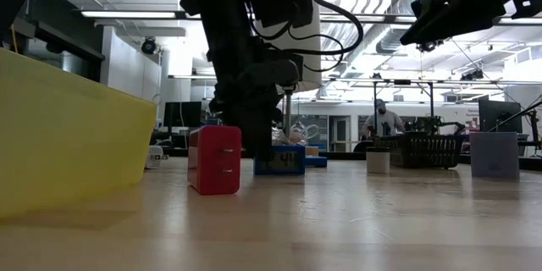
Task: Pick & Place Office items
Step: Put the bottom blue digital clock into the black bin
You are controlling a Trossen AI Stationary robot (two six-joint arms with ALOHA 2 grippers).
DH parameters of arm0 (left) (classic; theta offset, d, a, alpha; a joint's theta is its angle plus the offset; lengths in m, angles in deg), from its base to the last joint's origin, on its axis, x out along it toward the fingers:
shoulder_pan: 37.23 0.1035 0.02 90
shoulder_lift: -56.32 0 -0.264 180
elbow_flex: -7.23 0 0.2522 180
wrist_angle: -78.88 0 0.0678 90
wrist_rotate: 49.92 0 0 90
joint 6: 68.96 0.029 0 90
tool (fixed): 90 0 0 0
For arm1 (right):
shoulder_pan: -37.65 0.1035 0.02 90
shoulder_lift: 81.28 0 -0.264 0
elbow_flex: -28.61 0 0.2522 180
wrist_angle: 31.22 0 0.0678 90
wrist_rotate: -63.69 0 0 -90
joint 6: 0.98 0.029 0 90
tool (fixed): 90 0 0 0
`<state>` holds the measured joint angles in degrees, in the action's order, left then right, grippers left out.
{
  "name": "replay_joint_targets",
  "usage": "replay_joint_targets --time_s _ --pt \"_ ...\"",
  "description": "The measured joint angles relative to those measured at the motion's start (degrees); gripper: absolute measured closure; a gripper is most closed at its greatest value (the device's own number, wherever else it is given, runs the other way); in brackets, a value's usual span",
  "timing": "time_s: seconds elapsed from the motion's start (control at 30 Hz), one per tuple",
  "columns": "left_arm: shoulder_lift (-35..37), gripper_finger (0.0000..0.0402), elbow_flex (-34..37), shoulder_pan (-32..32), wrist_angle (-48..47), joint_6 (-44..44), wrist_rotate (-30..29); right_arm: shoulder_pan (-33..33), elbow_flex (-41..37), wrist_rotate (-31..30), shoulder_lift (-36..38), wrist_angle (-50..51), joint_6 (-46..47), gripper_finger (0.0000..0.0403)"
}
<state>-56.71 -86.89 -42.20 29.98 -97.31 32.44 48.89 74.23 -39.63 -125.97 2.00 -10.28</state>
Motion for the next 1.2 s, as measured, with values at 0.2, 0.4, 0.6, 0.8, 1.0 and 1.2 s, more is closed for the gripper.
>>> replay_joint_targets --time_s 0.2,0.4,0.6,0.8,1.0,1.2 --pt "0.00 0.0322 0.00 0.07 0.00 0.29 0.02 0.00 0.00 0.00 0.00 0.00 0.00 0.0266" --pt "0.00 0.0336 0.00 0.09 -0.01 0.31 0.07 0.02 0.00 0.00 0.00 0.00 -0.01 0.0266" --pt "0.02 0.0335 0.00 0.09 0.00 0.31 0.43 0.00 0.00 0.00 0.00 0.00 0.00 0.0266" --pt "0.11 0.0335 0.00 0.09 0.04 0.63 0.42 0.00 0.00 0.00 0.00 0.00 0.00 0.0266" --pt "2.87 0.0336 0.00 0.38 2.17 4.40 0.39 0.00 0.00 -0.02 0.00 0.00 0.00 0.0266" --pt "6.06 0.0336 0.00 2.30 6.72 9.97 0.37 0.00 0.00 0.00 0.00 0.00 0.00 0.0266"
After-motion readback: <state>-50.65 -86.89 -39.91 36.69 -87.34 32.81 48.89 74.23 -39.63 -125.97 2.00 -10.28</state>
